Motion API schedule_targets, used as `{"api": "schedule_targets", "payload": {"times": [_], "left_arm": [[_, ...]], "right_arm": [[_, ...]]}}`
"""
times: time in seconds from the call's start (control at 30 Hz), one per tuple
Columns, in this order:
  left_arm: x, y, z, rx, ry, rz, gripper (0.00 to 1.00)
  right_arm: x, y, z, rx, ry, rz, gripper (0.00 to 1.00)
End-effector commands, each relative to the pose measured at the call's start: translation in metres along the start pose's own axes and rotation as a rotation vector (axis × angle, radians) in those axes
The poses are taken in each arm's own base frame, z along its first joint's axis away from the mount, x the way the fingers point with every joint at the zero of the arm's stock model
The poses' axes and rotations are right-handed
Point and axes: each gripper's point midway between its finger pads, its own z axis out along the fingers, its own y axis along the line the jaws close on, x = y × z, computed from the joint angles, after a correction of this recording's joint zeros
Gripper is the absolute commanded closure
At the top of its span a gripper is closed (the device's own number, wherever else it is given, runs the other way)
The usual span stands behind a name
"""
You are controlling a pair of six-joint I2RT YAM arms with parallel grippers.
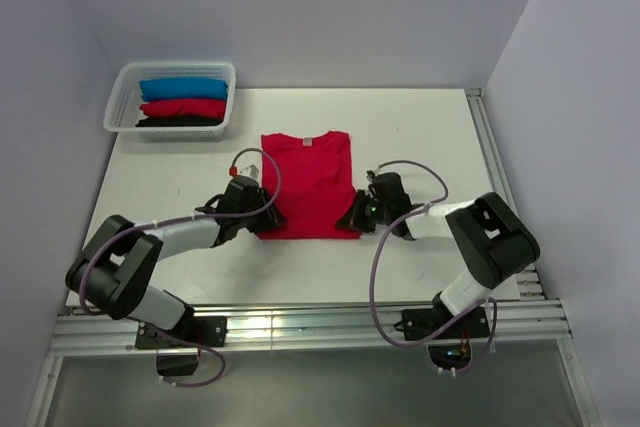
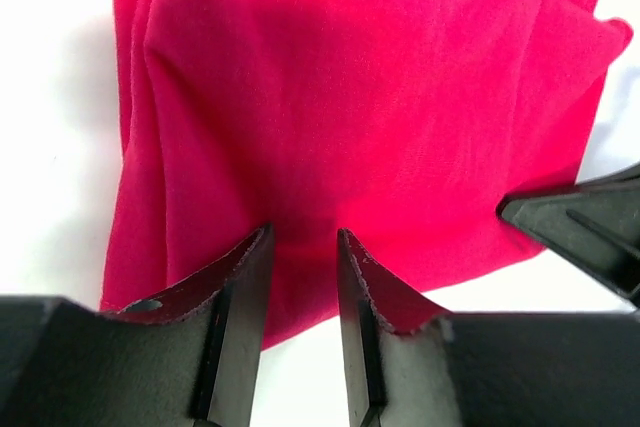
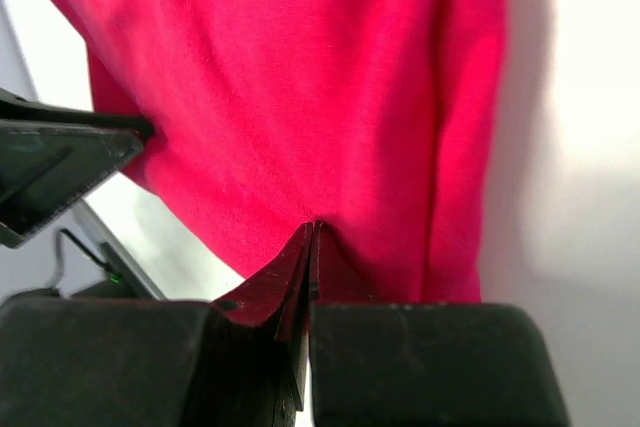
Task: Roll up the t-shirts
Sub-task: Fold the tshirt, then roll the tshirt
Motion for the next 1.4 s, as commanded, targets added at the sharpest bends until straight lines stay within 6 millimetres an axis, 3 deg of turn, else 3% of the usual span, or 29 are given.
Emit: {"api": "schedule_targets", "payload": {"times": [0.0,0.03,0.07,0.1,0.17,0.3,0.4,0.5,0.53,0.57,0.6,0.7,0.77,0.93,1.13,1.27,1.37], "left_arm": [[0.018,0.024,-0.013,-0.084,-0.008,-0.004,0.62],[0.027,0.024,-0.016,-0.074,0.002,0.01,0.61],[0.025,0.016,-0.023,-0.039,-0.019,0.018,0.6],[0.023,0.021,-0.026,-0.059,-0.053,0.026,0.59],[0.017,0.01,-0.038,-0.015,-0.102,0.05,0.56],[0.006,0.0,-0.061,0.018,-0.167,0.074,0.48],[-0.003,-0.007,-0.08,0.038,-0.206,0.072,0.39],[-0.009,-0.012,-0.097,0.062,-0.241,0.058,0.2],[-0.008,-0.011,-0.101,0.062,-0.243,0.055,0.02],[-0.011,-0.012,-0.106,0.064,-0.261,0.046,0.01],[-0.008,-0.006,-0.108,0.045,-0.253,0.041,0.01],[-0.001,0.002,-0.112,0.047,-0.249,0.04,0.01],[0.002,-0.001,-0.118,0.093,-0.262,0.046,0.01],[0.006,0.022,-0.116,0.072,-0.324,-0.007,0.01],[-0.001,0.038,-0.11,0.003,-0.384,-0.09,0.01],[0.001,0.025,-0.102,0.095,-0.385,-0.017,0.0],[0.001,0.033,-0.099,0.052,-0.386,0.012,0.01]], "right_arm": [[0.031,-0.031,-0.005,0.168,-0.005,-0.023,1.0],[0.03,-0.03,-0.009,0.166,-0.042,-0.039,1.0],[0.031,-0.027,-0.011,0.165,-0.057,-0.056,1.0],[0.033,-0.029,-0.014,0.169,-0.068,-0.065,0.99],[0.021,-0.015,-0.024,0.138,-0.152,-0.121,0.95],[0.007,0.007,-0.049,0.082,-0.284,-0.196,0.77],[-0.001,0.023,-0.069,0.044,-0.353,-0.234,0.7],[-0.005,0.035,-0.087,0.009,-0.401,-0.258,0.66],[-0.002,0.035,-0.091,0.004,-0.403,-0.261,0.6],[-0.002,0.036,-0.094,-0.004,-0.411,-0.27,0.57],[-0.004,0.041,-0.103,-0.028,-0.444,-0.273,0.41],[0.0,0.033,-0.11,-0.024,-0.469,-0.266,0.18],[0.001,0.031,-0.116,-0.036,-0.494,-0.256,0.18],[0.011,0.011,-0.114,-0.014,-0.497,-0.239,0.24],[0.012,0.009,-0.115,-0.044,-0.529,-0.232,0.24],[0.011,0.007,-0.115,-0.056,-0.553,-0.217,0.25],[0.014,0.002,-0.109,-0.051,-0.54,-0.199,0.27]]}}
